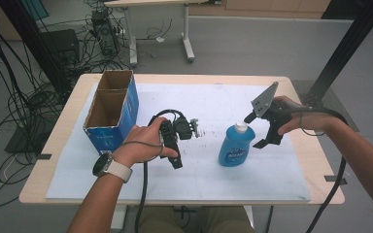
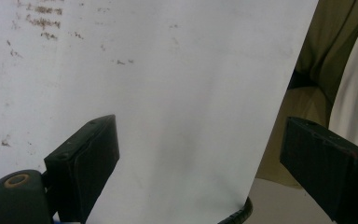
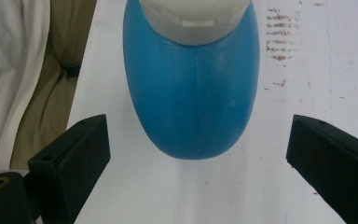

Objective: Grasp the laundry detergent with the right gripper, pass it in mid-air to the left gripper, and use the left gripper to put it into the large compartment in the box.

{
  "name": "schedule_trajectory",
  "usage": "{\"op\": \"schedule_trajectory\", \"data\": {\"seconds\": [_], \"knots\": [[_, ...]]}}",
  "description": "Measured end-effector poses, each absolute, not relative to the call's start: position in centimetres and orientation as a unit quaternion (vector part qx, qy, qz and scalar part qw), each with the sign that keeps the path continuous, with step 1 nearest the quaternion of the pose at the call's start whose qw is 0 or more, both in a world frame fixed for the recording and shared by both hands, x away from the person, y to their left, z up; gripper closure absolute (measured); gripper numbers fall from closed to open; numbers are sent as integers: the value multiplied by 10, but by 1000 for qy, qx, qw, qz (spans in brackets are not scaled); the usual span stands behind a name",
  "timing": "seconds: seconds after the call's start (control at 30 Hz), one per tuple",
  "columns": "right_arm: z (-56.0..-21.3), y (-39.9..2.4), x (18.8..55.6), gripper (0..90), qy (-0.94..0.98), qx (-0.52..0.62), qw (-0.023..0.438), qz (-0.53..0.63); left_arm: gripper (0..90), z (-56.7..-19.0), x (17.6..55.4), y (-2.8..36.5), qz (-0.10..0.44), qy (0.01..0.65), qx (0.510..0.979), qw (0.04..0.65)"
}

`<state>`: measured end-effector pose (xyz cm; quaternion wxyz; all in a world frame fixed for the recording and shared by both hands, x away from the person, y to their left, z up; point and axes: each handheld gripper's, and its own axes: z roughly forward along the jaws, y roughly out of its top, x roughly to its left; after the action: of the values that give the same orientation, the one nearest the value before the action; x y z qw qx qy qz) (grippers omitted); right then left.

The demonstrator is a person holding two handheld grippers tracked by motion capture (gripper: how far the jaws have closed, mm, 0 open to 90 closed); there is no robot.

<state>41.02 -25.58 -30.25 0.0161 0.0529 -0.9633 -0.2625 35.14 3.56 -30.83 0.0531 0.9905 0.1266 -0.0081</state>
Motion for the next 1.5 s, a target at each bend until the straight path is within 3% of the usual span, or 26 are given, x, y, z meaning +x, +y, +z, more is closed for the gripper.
{"op": "schedule_trajectory", "data": {"seconds": [1.5], "knots": [[-311,-251,411,72,-960,59,24,-272,121,-306,350,38,-5,134,989,57]]}}
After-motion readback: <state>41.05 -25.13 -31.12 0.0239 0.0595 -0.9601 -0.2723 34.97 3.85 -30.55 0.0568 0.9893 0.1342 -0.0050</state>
